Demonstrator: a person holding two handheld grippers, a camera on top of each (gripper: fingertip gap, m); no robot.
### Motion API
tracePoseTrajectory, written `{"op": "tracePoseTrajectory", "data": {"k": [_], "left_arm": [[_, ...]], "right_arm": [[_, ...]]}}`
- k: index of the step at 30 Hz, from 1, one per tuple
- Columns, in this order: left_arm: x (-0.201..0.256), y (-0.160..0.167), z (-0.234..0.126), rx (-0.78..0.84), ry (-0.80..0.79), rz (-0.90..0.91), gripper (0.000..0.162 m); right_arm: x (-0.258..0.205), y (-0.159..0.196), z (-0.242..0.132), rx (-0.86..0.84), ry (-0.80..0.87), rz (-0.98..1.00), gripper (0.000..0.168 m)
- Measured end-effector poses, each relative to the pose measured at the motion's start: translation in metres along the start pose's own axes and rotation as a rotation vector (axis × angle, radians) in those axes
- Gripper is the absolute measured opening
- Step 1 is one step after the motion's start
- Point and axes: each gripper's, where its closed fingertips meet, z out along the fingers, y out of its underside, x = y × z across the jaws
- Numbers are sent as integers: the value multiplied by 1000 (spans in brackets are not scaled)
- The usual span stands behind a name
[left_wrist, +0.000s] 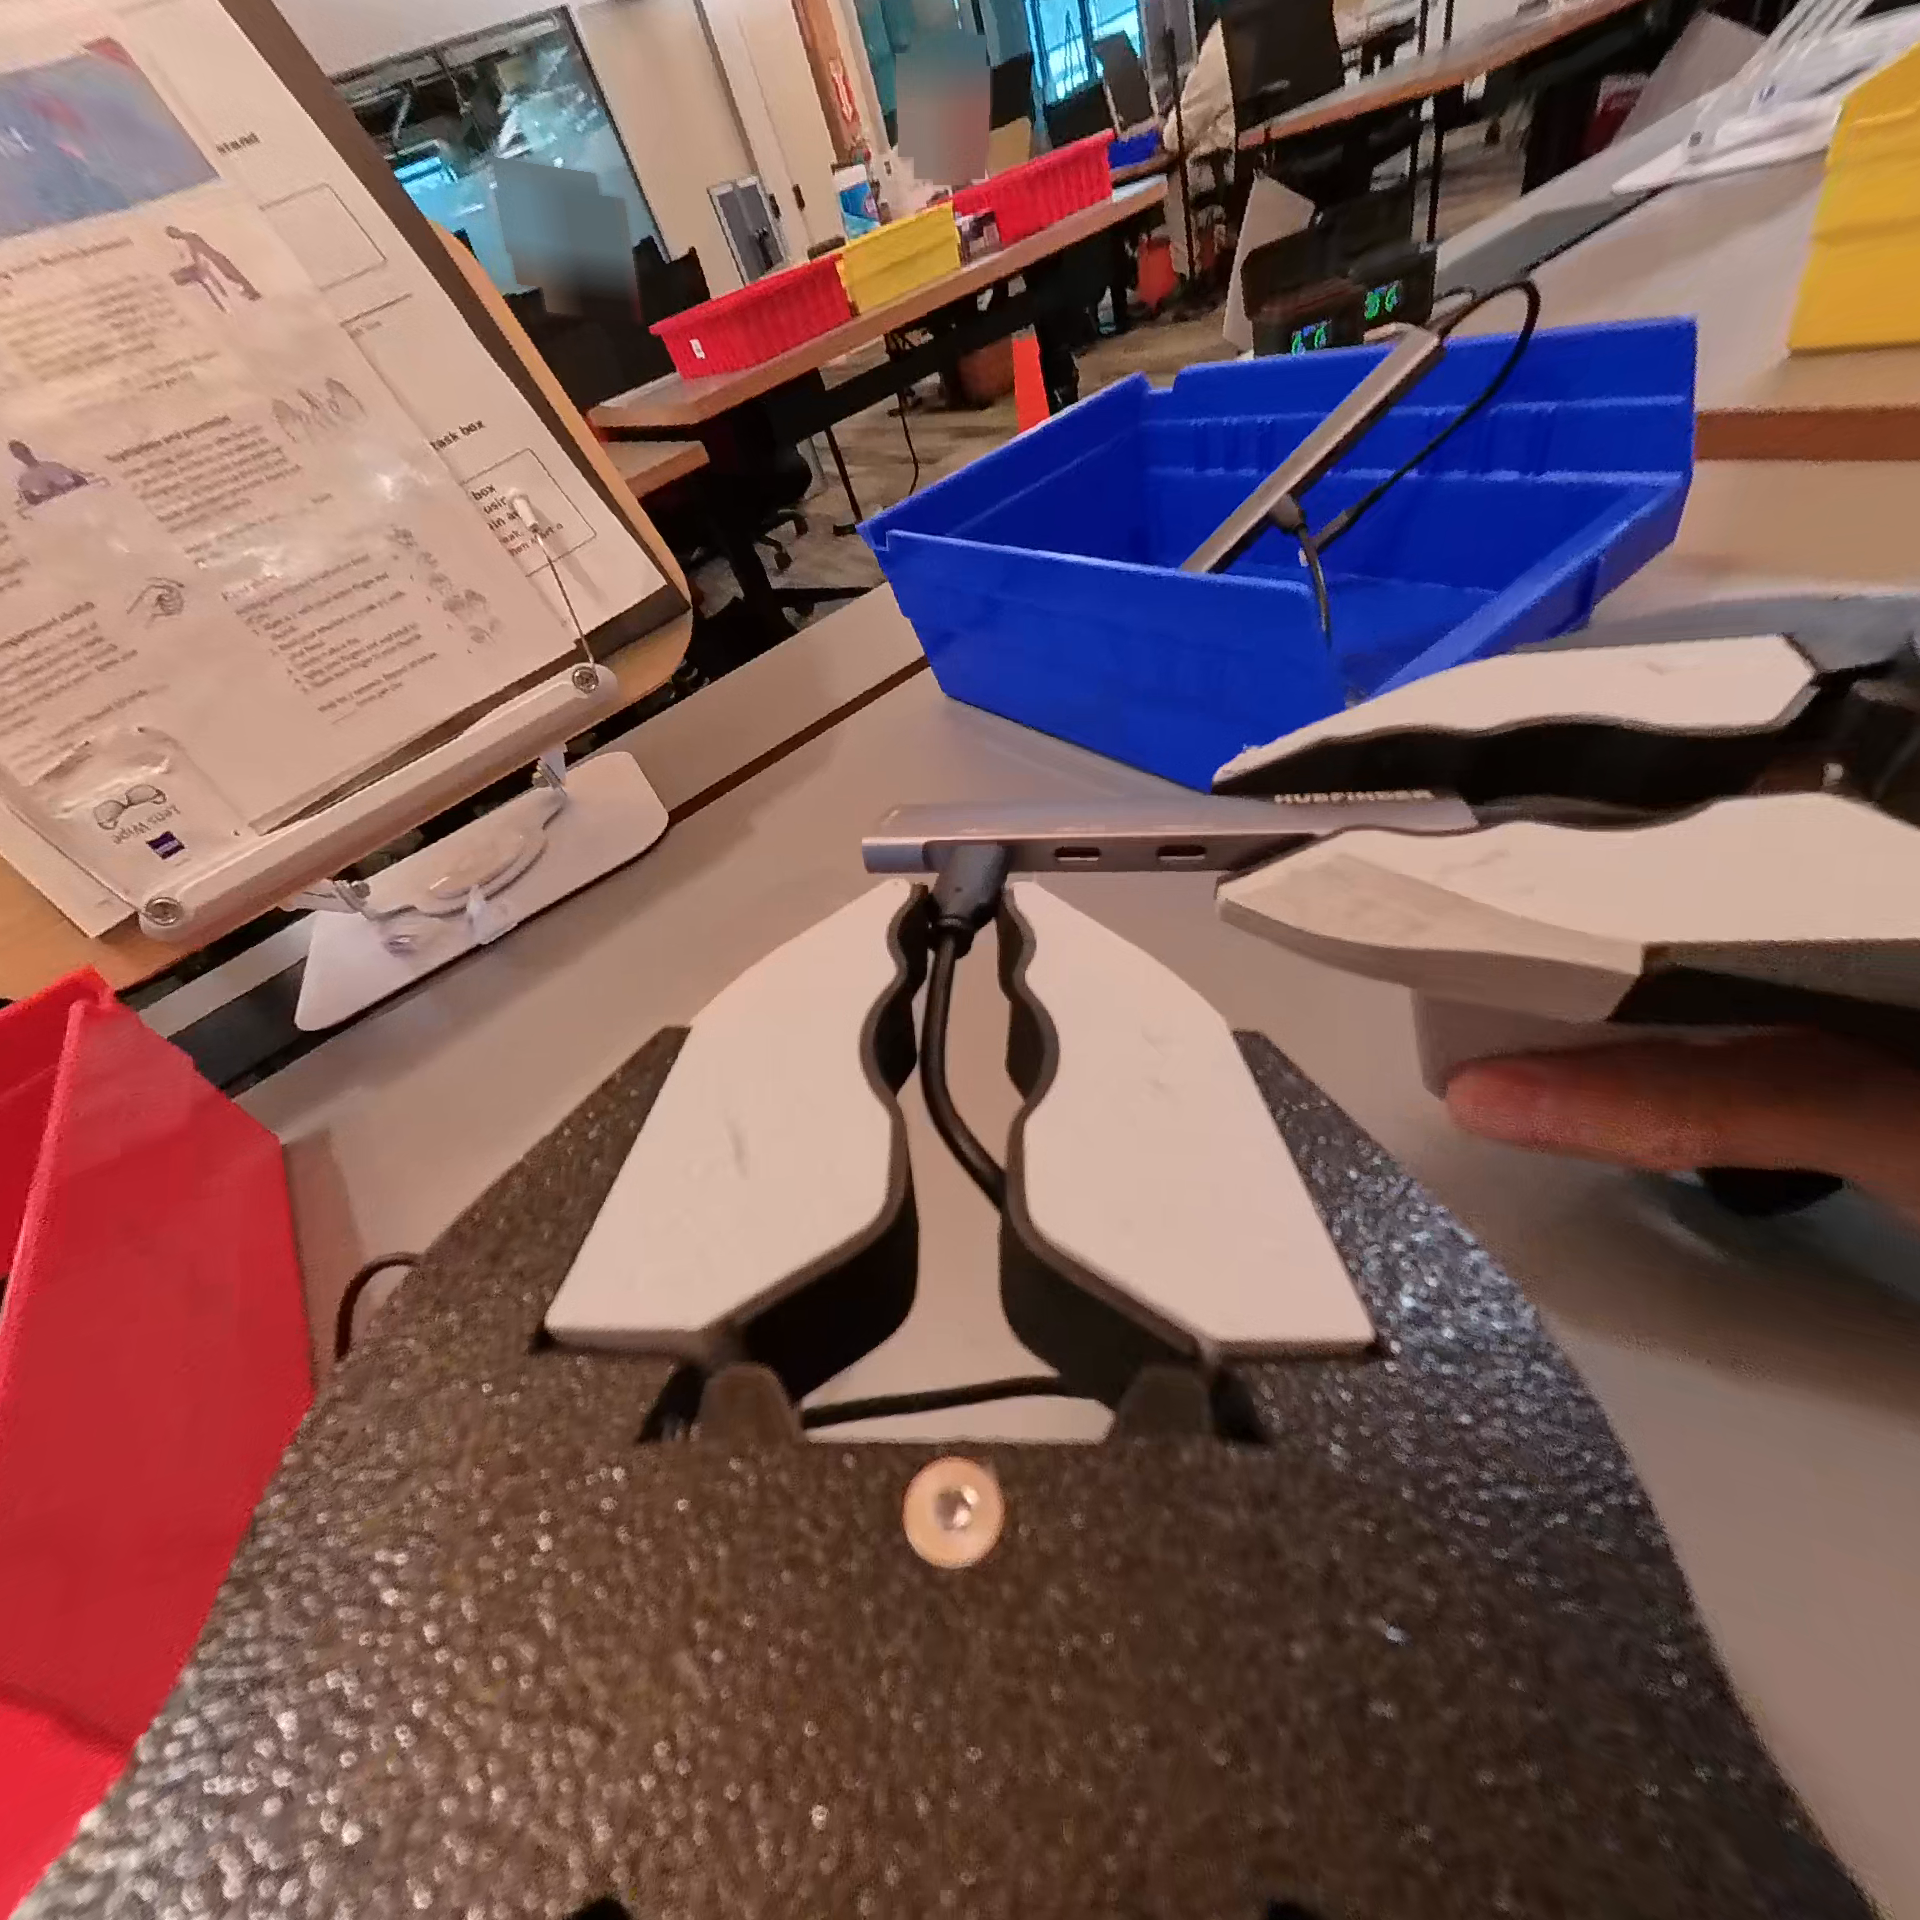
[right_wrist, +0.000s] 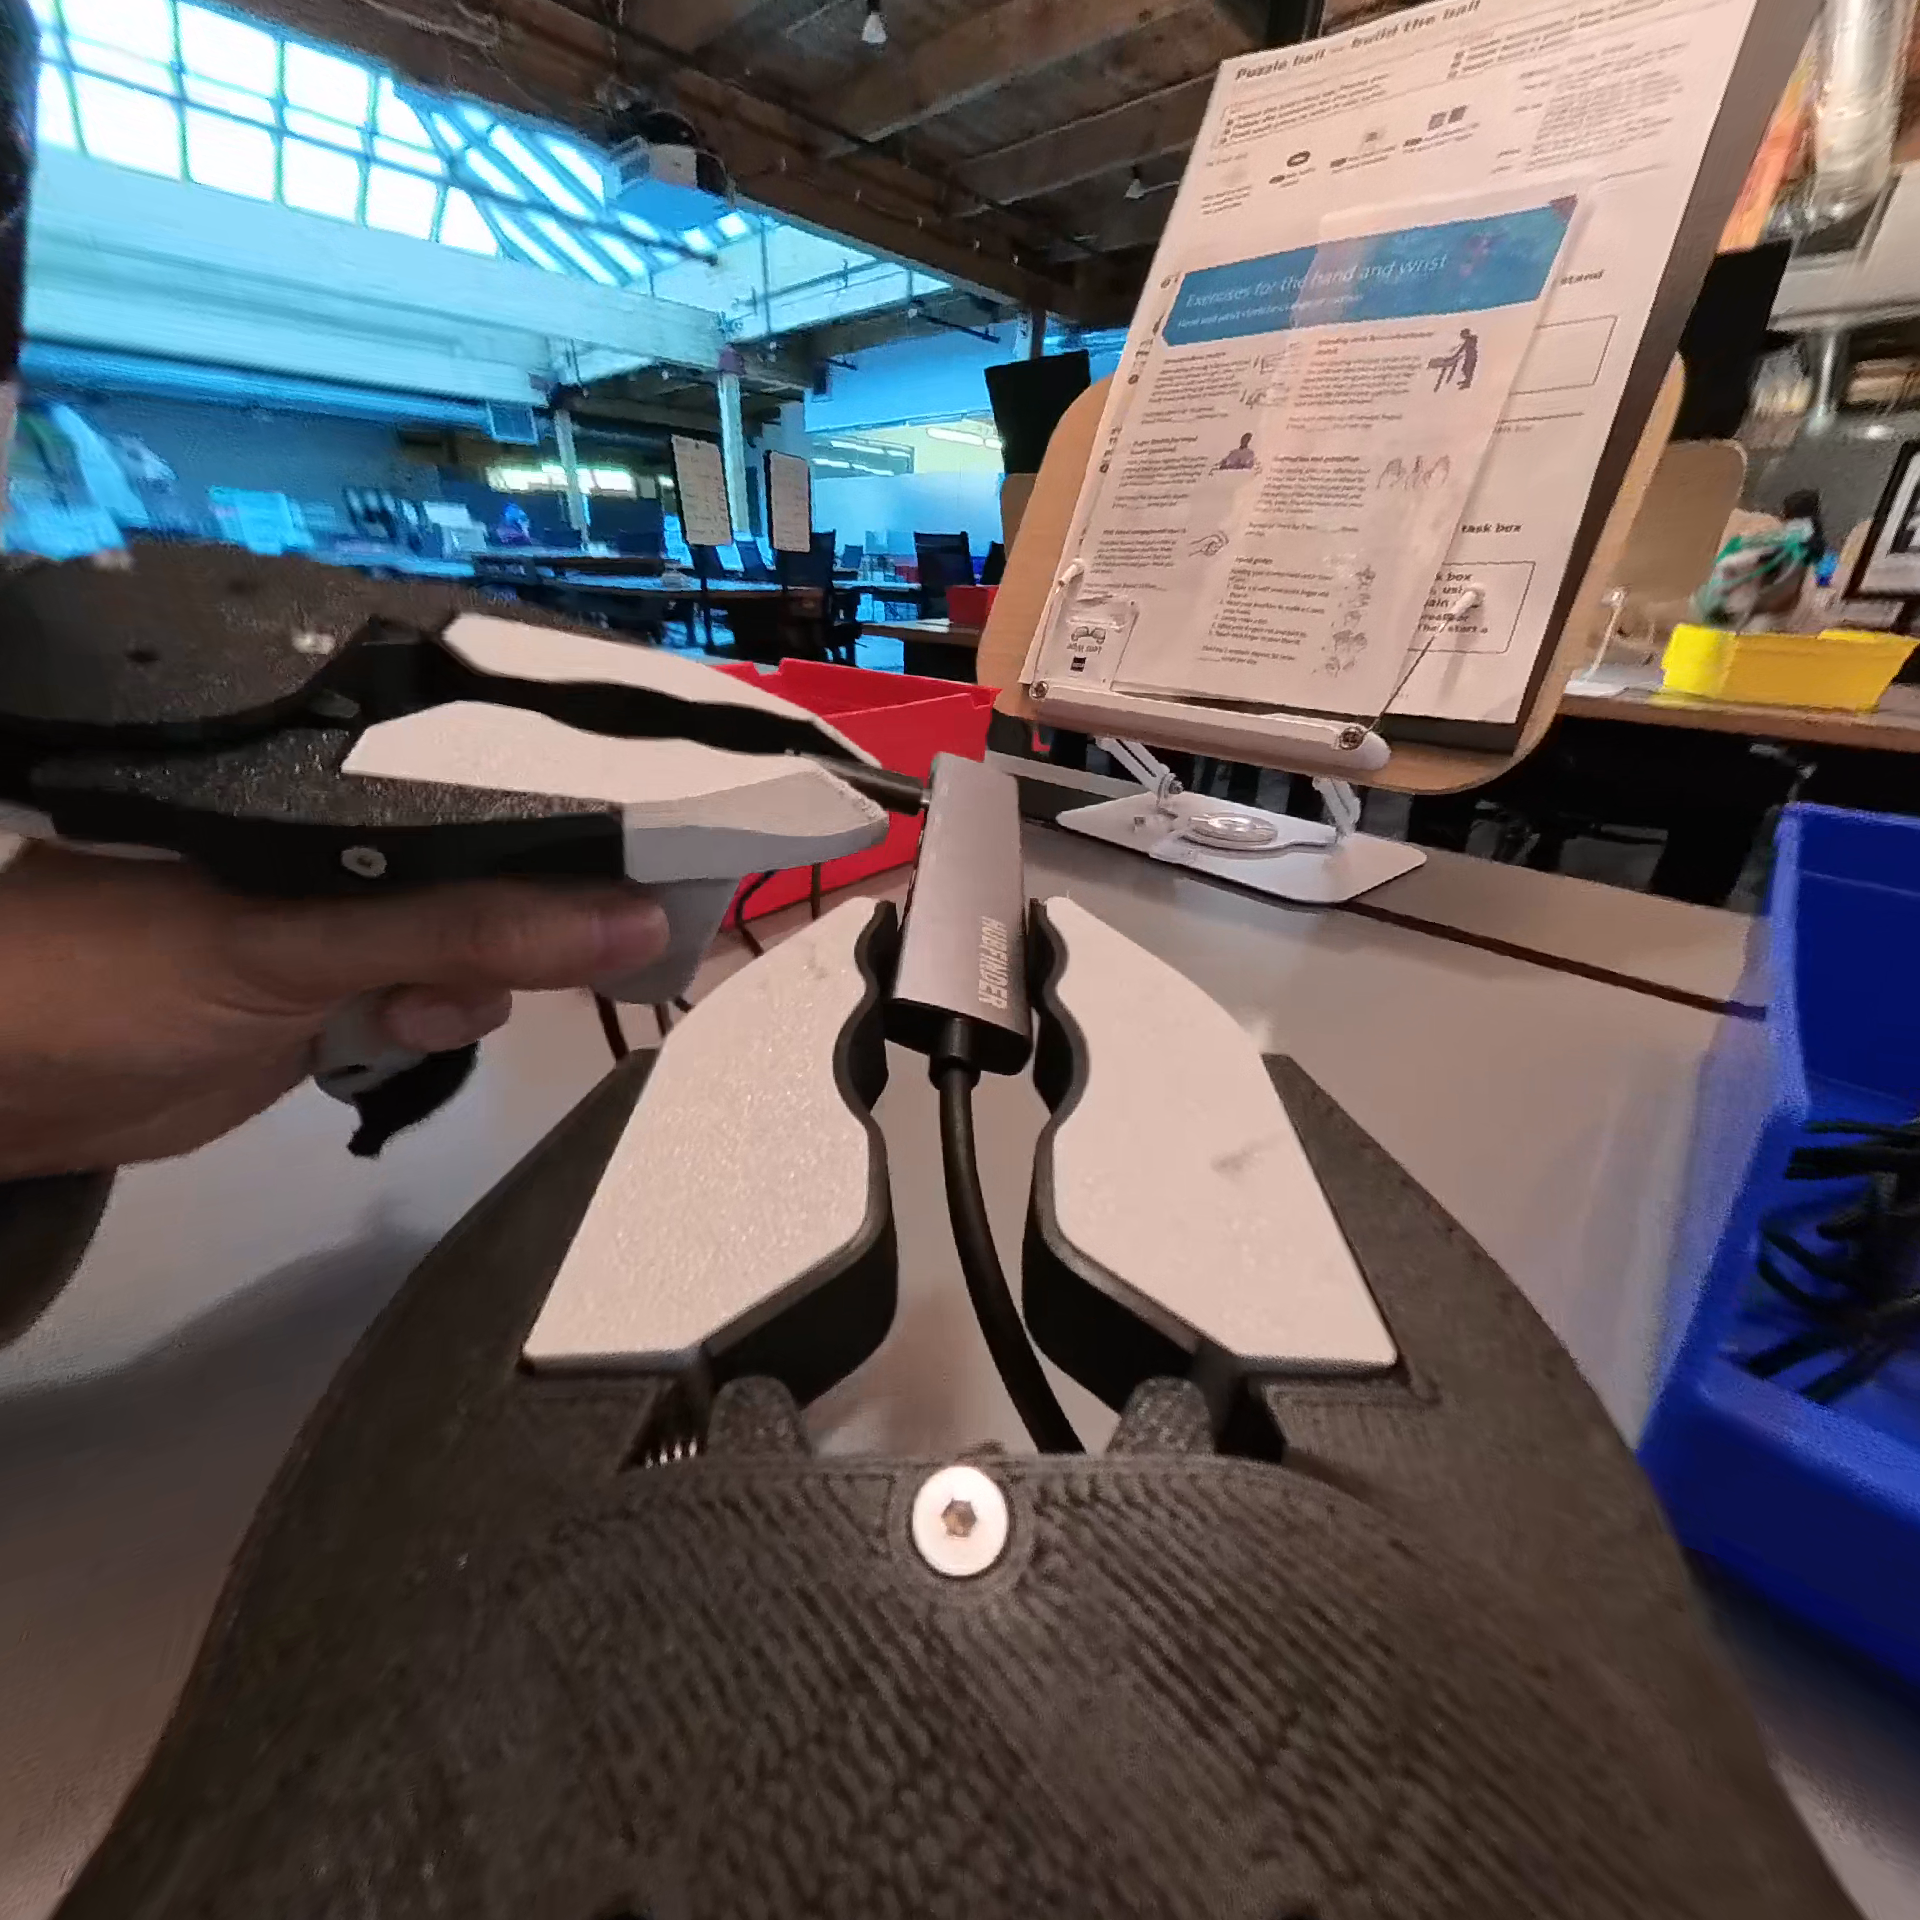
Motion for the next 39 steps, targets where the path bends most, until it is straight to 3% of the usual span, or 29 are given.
{"op": "tracePoseTrajectory", "data": {"k": [7,18,32,39], "left_arm": [[4,-14,-5,117,-83,-49,11],[8,-8,0,102,-68,-199,12],[6,-1,-1,84,-79,-147,12],[6,2,-1,29,-45,-82,12]], "right_arm": [[11,-5,1,62,43,182,39],[8,-7,1,90,40,181,26],[5,3,4,4,-32,277,26],[0,3,3,-20,-59,203,27]]}}
